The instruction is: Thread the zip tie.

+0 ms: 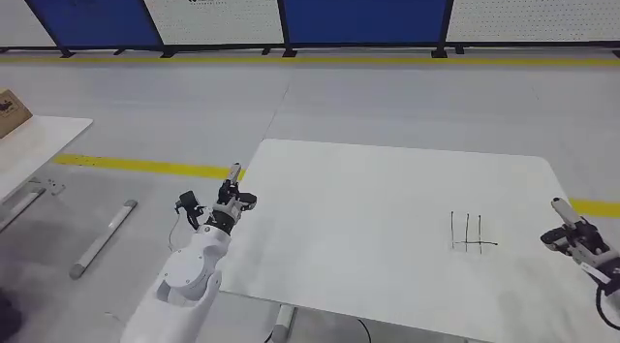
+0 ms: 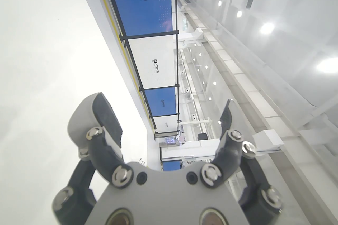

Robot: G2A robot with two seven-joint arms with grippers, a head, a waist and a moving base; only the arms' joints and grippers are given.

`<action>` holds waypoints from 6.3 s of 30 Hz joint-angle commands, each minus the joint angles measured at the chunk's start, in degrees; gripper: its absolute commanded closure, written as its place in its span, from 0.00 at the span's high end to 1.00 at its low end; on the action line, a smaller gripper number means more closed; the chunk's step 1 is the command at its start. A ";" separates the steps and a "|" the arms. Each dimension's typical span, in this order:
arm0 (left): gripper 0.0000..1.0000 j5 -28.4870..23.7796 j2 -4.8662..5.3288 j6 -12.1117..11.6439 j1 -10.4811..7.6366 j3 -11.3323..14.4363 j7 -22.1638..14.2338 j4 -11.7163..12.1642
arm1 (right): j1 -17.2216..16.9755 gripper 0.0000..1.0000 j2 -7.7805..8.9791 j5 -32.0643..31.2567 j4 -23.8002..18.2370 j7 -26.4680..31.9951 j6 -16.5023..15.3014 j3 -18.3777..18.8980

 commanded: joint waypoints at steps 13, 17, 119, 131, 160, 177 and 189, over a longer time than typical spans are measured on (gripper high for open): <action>1.00 0.00 0.00 0.00 0.00 0.00 0.00 0.00 | 12.64 1.00 2.74 3.88 9.22 30.81 1.87 0.26; 1.00 0.00 0.00 0.00 0.00 0.00 0.00 0.00 | 20.01 1.00 3.99 1.07 14.20 40.32 1.94 -2.94; 1.00 0.00 0.00 0.00 0.00 0.00 0.00 0.00 | 49.93 0.43 7.27 4.52 64.39 40.32 -20.06 -46.31; 1.00 0.00 0.00 0.00 0.00 0.00 0.00 0.00 | 50.67 0.38 7.45 6.16 67.54 40.32 -21.46 -47.95; 1.00 0.00 0.00 0.00 0.00 0.00 0.00 0.00 | 51.82 0.00 7.95 11.96 70.42 40.32 -22.65 -52.44; 1.00 0.00 0.00 0.00 0.00 0.00 0.00 0.00 | 42.36 0.00 16.50 30.95 51.71 40.32 -22.65 -45.23; 1.00 0.00 0.00 0.00 0.00 0.00 0.00 0.00 | 34.44 0.00 19.82 38.30 41.53 40.32 -22.65 -39.77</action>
